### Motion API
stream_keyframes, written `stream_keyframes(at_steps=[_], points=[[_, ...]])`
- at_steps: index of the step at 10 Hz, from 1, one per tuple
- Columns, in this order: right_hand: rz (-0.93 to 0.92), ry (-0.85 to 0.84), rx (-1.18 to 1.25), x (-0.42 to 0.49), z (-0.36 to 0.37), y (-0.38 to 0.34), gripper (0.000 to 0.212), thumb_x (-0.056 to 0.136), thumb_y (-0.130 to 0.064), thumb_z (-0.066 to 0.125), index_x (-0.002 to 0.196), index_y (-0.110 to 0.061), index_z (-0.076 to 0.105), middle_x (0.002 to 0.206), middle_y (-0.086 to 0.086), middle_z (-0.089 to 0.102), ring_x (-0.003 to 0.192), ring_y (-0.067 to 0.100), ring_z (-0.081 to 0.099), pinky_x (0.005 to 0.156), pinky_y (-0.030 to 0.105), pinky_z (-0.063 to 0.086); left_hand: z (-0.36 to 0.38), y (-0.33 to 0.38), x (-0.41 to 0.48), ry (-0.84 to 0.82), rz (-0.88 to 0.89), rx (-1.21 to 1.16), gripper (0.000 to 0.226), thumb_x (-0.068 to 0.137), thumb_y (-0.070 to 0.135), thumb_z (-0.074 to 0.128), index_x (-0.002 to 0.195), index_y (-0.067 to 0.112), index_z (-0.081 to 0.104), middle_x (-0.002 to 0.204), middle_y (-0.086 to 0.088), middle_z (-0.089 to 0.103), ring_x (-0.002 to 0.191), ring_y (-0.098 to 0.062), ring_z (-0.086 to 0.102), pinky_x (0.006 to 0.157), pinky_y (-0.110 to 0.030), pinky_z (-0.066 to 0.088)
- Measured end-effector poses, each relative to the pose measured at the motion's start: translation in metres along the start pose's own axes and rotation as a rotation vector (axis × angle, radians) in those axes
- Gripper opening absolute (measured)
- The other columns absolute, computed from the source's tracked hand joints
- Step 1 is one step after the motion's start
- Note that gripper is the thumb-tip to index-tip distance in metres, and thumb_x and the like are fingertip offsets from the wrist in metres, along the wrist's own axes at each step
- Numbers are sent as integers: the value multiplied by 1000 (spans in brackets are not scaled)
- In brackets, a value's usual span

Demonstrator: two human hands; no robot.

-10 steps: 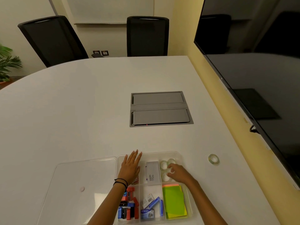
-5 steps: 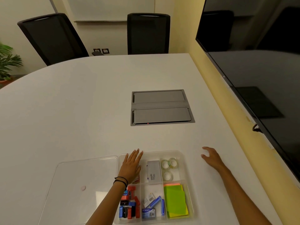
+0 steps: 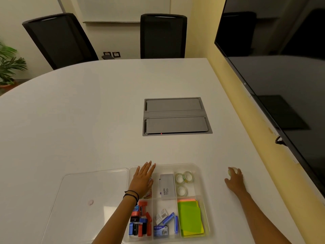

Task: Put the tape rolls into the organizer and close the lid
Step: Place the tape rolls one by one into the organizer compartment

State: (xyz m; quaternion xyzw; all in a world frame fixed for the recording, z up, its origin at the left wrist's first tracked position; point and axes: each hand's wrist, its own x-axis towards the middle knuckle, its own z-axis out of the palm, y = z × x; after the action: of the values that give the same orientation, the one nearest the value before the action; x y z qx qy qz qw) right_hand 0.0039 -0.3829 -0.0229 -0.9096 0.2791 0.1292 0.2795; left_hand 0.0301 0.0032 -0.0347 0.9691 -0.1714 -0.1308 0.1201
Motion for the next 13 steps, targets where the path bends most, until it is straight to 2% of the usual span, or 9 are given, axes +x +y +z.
stream_keyframes(at_steps=[1,3,4,5,8,9,10,11,13], points=[[-49,51,28,-11,8,3,52,85,7,50,135,-1,38,151,26,17,139,40,23,112,49,33,-1,1,0,-9,-1,-11,59,100,28,35,147,21,1,159,-9,-2,147,-23,0,120,-41,0],[-145,86,-92,-37,23,-8,45,86,6,48,129,-4,46,142,22,35,123,38,46,98,42,45,-3,1,0,-15,-4,-8,59,100,29,35,147,21,1,159,-8,-3,147,-23,0,120,-41,1],[-154,96,-99,-48,32,-17,42,89,0,49,130,-8,48,146,20,34,127,35,45,100,42,44,-2,2,-1,-13,-3,-15,59,100,28,35,147,20,1,159,-9,-2,147,-24,0,120,-41,1],[-179,52,-185,-56,41,-21,46,92,-10,52,136,-14,40,152,18,25,139,31,28,108,41,38,-3,2,-1,-17,-5,-12,59,100,27,35,147,20,0,159,-9,-3,147,-23,-1,120,-42,2],[-192,74,-318,-72,56,-25,44,90,-7,48,132,-17,45,132,9,45,120,25,44,92,34,49,-3,2,-1,-20,-7,-12,59,100,28,34,147,20,-1,159,-8,-4,147,-23,-1,120,-41,2],[-184,33,-202,-75,60,-26,42,89,-15,55,130,-16,46,127,11,47,117,27,46,89,36,49,-3,2,-1,-23,-10,-13,60,100,28,35,147,21,-1,159,-8,-4,147,-22,-2,120,-41,2],[-144,-6,76,-74,58,-34,42,85,-14,64,125,-9,51,122,19,52,113,33,51,89,38,47,-2,3,-1,-20,-11,-17,60,100,27,36,147,20,-1,159,-9,-3,147,-23,-1,120,-41,3],[-104,8,288,-70,53,-44,46,78,-5,71,121,-3,54,121,23,56,111,36,53,91,39,45,-2,3,-1,-21,-14,-23,60,100,28,36,147,20,0,159,-9,-2,147,-23,0,120,-42,4],[-84,146,454,-72,40,-60,39,80,-12,71,116,-7,56,115,22,59,104,36,57,86,39,48,-2,2,-1,-18,-6,-20,60,100,27,35,147,21,-2,159,-8,-4,147,-23,-1,120,-41,2]])
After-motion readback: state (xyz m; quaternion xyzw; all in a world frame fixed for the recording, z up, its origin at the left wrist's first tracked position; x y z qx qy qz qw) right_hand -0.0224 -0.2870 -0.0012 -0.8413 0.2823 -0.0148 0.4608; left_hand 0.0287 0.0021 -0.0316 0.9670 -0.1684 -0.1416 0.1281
